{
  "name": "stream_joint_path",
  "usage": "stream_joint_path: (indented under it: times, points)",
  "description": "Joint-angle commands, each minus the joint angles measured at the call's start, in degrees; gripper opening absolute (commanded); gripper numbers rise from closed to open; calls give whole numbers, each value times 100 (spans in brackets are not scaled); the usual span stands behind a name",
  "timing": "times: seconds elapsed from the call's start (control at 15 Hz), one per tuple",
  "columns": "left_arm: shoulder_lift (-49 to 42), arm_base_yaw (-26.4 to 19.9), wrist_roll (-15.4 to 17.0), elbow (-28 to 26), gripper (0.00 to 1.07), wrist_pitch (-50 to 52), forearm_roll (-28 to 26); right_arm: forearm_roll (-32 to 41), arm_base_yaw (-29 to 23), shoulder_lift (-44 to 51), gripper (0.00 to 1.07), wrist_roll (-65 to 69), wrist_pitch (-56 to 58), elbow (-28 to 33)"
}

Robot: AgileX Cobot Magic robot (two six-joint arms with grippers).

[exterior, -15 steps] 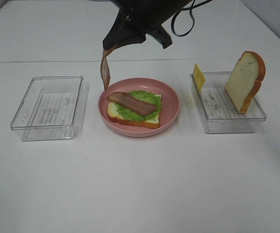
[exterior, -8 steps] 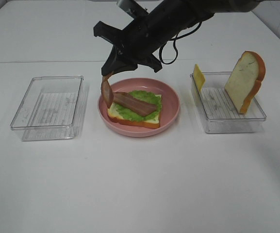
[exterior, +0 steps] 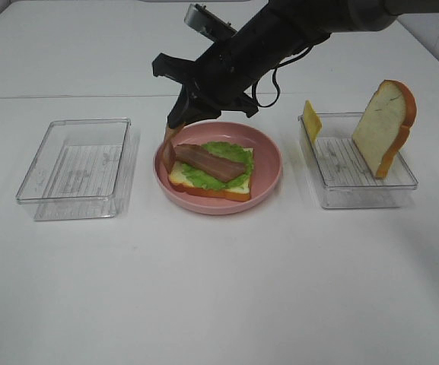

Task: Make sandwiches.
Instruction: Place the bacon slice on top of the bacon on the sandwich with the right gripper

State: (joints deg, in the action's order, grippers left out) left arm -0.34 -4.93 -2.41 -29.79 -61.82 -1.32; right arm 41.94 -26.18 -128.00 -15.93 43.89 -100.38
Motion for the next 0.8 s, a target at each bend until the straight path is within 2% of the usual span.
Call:
stream_joint_path:
  times: [0.07,0.13,0.4,0.8]
  points:
    - [-103,17,17,17,98,29,17,-733,46,-34,0,172,52,-40]
    - [-103,17,17,17,98,29,17,-1255,46,-34,0,384,46,-40]
    - [-103,17,17,17,98,29,34,-2458,46,-34,0,1026,57,-40]
    - [-103,17,17,17,98,29,52,-2544,34,-34,0,1037,80,-40]
